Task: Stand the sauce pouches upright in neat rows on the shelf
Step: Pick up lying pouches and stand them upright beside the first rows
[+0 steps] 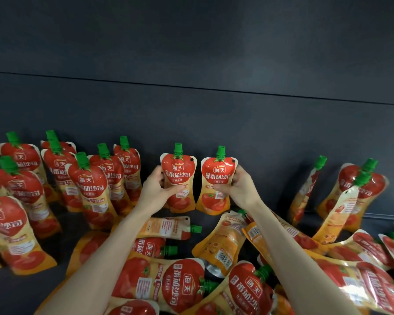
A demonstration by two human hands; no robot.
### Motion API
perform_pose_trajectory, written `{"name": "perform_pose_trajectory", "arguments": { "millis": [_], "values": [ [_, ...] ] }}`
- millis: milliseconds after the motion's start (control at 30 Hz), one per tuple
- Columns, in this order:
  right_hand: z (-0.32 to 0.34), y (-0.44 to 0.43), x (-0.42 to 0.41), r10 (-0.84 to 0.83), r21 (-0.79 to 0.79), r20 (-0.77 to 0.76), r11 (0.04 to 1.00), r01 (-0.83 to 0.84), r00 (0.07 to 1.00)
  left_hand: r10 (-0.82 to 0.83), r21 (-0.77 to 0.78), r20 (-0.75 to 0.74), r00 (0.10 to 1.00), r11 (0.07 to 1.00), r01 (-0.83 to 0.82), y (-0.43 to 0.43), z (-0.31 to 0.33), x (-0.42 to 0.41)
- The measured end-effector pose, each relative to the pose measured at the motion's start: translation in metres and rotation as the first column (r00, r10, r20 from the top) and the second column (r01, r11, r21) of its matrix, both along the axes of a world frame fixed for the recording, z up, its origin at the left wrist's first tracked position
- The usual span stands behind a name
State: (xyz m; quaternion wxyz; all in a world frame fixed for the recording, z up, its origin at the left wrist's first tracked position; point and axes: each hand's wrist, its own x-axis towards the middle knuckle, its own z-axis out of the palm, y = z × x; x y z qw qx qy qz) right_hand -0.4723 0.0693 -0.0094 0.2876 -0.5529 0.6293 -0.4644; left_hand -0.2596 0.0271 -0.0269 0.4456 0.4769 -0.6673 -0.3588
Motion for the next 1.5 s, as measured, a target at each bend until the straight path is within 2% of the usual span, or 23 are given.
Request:
{"name": "perform_pose_trajectory", "arguments": {
  "millis": [400,567,733,833,933,1100,1233,1333,1433,1500],
  "values": [
    [-0.004,0.01,0.011,-0.025,0.037,-0.117,0.999,0.03,0.993,-0.009,0.016,0.097,0.995,1.0,0.007,0.007,0.003,-0.003],
    [-0.001,0.021,0.017,-0.076,0.066,-0.143,0.994,0.086,0.987,0.001,0.03,0.246,0.969,1.0,-0.009,0.015,-0.001,0.001],
    [-0.003,0.043,0.021,-0.126,0.008,-0.177,0.992,0.129,0.976,0.083,-0.034,0.323,0.943,0.997,-0.076,0.03,-0.005,0.009],
    [-0.005,0.061,0.026,-0.143,-0.045,-0.24,0.99,0.136,0.96,0.129,-0.09,0.297,0.946,0.99,-0.107,0.049,0.001,0.013],
    [-0.004,0.087,0.033,-0.138,-0.089,-0.313,0.989,0.116,0.939,0.078,-0.127,0.307,0.949,0.991,-0.04,0.081,0.004,0.017],
    [-0.01,0.149,0.046,-0.034,-0.079,-0.31,0.997,0.01,0.95,0.0,-0.158,0.376,0.927,0.985,0.064,0.149,-0.007,0.031],
    [-0.022,0.198,0.053,0.038,-0.012,-0.339,0.999,-0.045,0.94,0.089,-0.216,0.473,0.877,0.976,0.017,0.197,-0.027,0.05],
    [-0.037,0.219,0.058,0.099,0.059,-0.395,0.995,-0.082,0.913,0.186,-0.279,0.625,0.758,0.96,-0.006,0.215,-0.04,0.062],
    [-0.053,0.227,0.068,0.133,0.11,-0.508,0.99,-0.088,0.851,0.153,-0.182,0.729,0.667,0.983,-0.027,0.219,-0.047,0.073],
    [-0.059,0.228,0.074,0.12,0.103,-0.509,0.992,-0.078,0.852,0.157,-0.179,0.769,0.62,0.983,-0.026,0.221,-0.047,0.073]
  ]
}}
